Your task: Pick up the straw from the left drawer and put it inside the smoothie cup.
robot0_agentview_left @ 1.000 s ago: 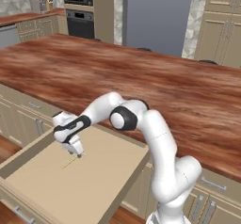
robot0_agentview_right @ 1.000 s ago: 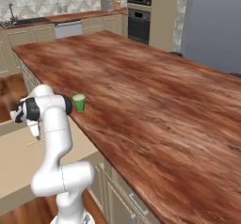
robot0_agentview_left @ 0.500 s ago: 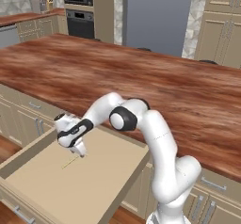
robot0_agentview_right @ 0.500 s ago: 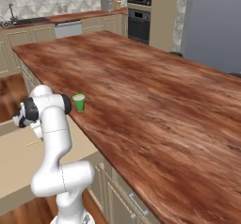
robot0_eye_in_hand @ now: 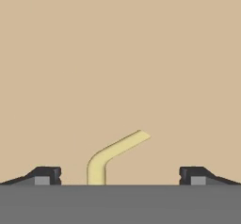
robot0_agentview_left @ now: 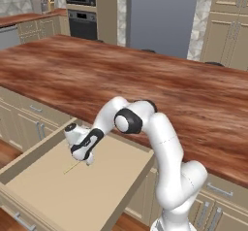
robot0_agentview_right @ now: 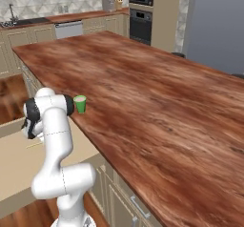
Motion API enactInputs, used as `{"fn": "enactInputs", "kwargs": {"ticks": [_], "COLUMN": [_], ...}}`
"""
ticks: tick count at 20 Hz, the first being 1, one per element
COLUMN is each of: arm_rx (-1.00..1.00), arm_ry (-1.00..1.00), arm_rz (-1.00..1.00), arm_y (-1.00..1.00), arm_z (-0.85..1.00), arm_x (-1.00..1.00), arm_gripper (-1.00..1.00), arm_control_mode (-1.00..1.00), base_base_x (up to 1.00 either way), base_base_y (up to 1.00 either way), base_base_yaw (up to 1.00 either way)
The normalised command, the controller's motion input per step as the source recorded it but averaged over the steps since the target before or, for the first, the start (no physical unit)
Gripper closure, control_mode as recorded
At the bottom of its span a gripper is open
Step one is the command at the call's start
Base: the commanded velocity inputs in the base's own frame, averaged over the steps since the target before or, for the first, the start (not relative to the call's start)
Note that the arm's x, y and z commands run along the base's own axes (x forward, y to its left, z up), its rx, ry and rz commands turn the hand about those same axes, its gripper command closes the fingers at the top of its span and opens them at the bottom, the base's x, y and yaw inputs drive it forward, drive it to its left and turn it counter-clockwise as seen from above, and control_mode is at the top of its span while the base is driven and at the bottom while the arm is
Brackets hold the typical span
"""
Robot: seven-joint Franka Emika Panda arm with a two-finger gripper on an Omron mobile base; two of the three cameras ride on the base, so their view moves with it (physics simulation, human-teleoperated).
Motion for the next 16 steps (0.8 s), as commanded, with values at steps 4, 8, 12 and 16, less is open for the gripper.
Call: {"fn": "enactInputs", "kwargs": {"ticks": [4,8,12,16], "arm_rx": [0.08,0.07,0.05,0.12], "arm_ry": [-0.11,-0.06,-0.03,0.0], "arm_rz": [0.0,0.0,0.0,0.0], "arm_y": [0.01,0.06,0.07,0.06], "arm_z": [-0.23,-0.07,-0.12,0.0], "arm_x": [0.03,0.14,0.19,0.18], "arm_gripper": [-1.0,-1.0,-1.0,-1.0], "arm_control_mode": [-1.0,-1.0,-1.0,-1.0], "base_base_x": [0.0,0.0,0.0,0.0], "base_base_y": [0.0,0.0,0.0,0.0], "base_base_yaw": [0.0,0.0,0.0,0.0]}}
